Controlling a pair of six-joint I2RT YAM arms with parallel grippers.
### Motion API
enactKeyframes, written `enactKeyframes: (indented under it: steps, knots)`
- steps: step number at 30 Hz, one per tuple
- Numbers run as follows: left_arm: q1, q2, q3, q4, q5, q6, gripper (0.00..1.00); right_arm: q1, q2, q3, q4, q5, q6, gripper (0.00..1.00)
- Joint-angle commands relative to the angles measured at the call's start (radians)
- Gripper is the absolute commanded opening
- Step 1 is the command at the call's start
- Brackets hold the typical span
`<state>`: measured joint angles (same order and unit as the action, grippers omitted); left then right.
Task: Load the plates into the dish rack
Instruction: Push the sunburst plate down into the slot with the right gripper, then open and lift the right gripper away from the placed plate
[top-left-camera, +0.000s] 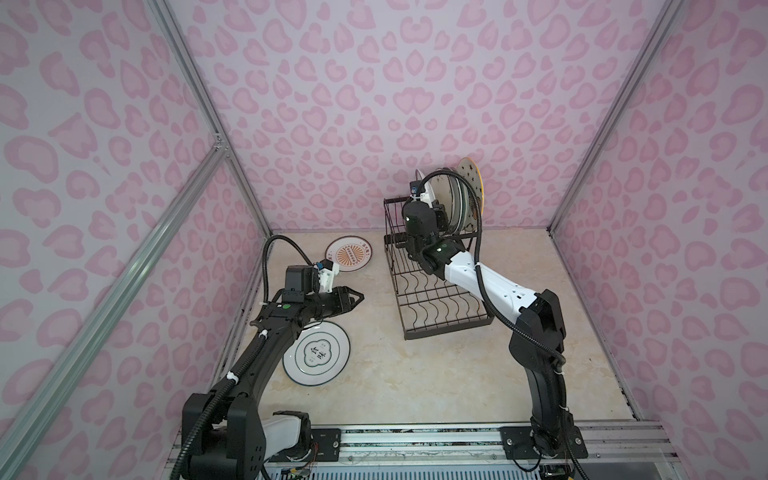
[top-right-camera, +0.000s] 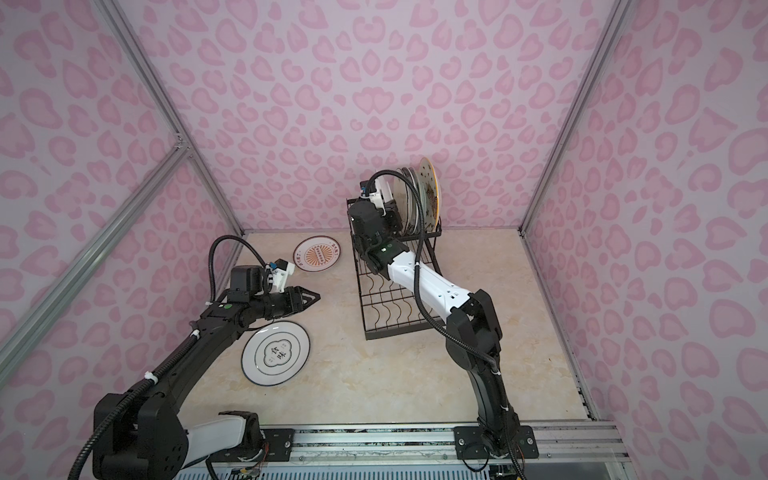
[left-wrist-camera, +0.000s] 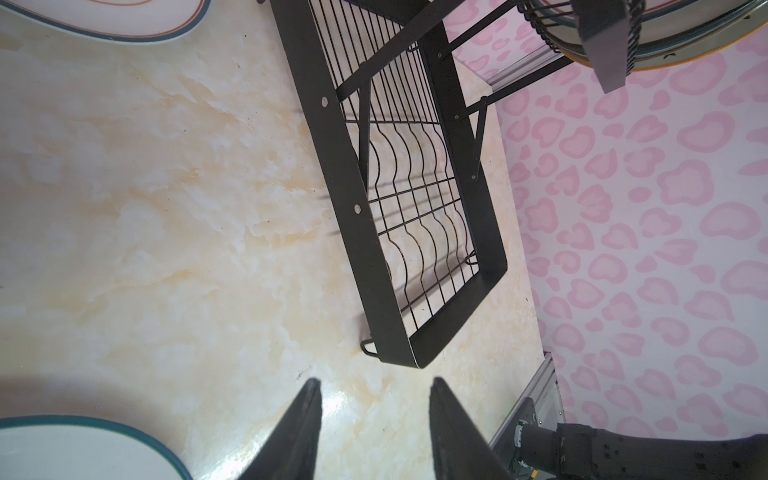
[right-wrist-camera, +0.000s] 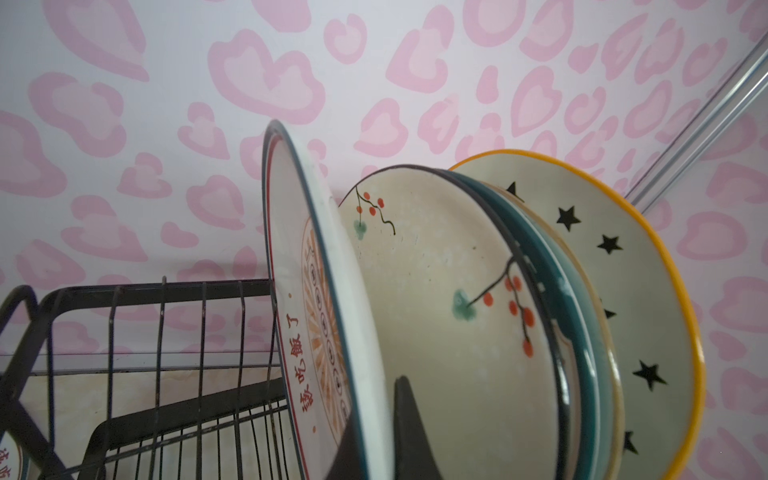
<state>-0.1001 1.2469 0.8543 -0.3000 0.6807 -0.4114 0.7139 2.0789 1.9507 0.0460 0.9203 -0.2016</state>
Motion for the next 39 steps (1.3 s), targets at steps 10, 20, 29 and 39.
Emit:
enactKeyframes:
  steps: [10,20,29,39]
  knots:
    - [0.002,-0.011,0.011,-0.011,-0.013,0.015,0.49,-0.002,-0.021,-0.026,0.012,-0.011,0.031,0.15]
    - [0.002,-0.013,0.012,-0.013,-0.016,0.013,0.52,-0.001,-0.049,-0.025,0.046,-0.02,-0.006,0.38]
    - [0.0,-0.015,0.013,-0.013,-0.017,0.011,0.54,-0.003,-0.057,0.007,0.055,-0.028,-0.05,0.47]
    - [0.002,-0.02,0.015,-0.019,-0.021,0.013,0.54,-0.017,-0.04,0.065,-0.002,-0.029,-0.038,0.47]
